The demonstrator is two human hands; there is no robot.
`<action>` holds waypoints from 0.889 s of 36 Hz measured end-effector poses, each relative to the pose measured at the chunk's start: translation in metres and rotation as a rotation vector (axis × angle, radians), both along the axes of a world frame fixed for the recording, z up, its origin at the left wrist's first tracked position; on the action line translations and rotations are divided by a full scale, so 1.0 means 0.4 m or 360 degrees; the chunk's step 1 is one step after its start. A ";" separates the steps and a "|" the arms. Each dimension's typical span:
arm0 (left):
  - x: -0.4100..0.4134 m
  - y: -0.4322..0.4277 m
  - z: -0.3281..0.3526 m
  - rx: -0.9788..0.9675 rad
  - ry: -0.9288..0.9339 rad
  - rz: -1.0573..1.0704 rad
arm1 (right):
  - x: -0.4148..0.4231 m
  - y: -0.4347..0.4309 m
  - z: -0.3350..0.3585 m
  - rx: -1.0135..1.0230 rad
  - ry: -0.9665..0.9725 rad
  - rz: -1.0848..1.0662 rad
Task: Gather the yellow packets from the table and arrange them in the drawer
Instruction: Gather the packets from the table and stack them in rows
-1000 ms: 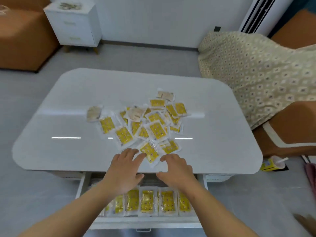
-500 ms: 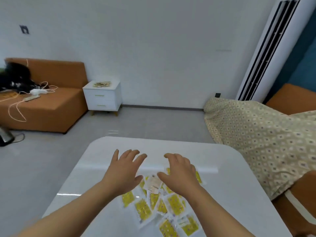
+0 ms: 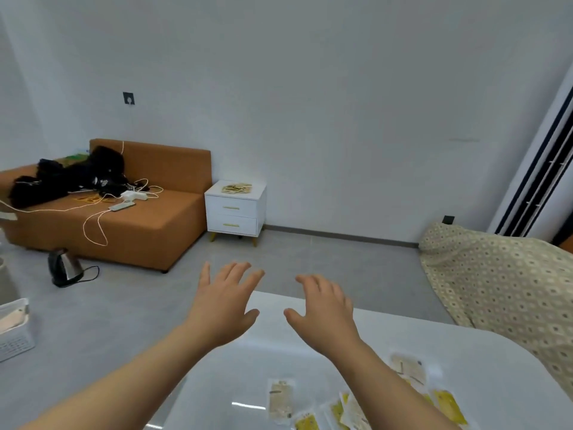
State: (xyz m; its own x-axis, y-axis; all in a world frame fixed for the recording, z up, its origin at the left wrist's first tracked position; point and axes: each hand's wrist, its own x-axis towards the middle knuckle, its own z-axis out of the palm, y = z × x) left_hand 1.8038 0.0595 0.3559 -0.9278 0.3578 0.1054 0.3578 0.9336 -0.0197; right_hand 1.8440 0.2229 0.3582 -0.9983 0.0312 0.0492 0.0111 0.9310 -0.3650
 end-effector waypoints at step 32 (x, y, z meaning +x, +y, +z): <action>-0.840 -0.904 -0.004 -0.0034 -0.0089 -0.0116 | -0.859 -0.952 -0.049 -0.0015 -0.0078 -0.0133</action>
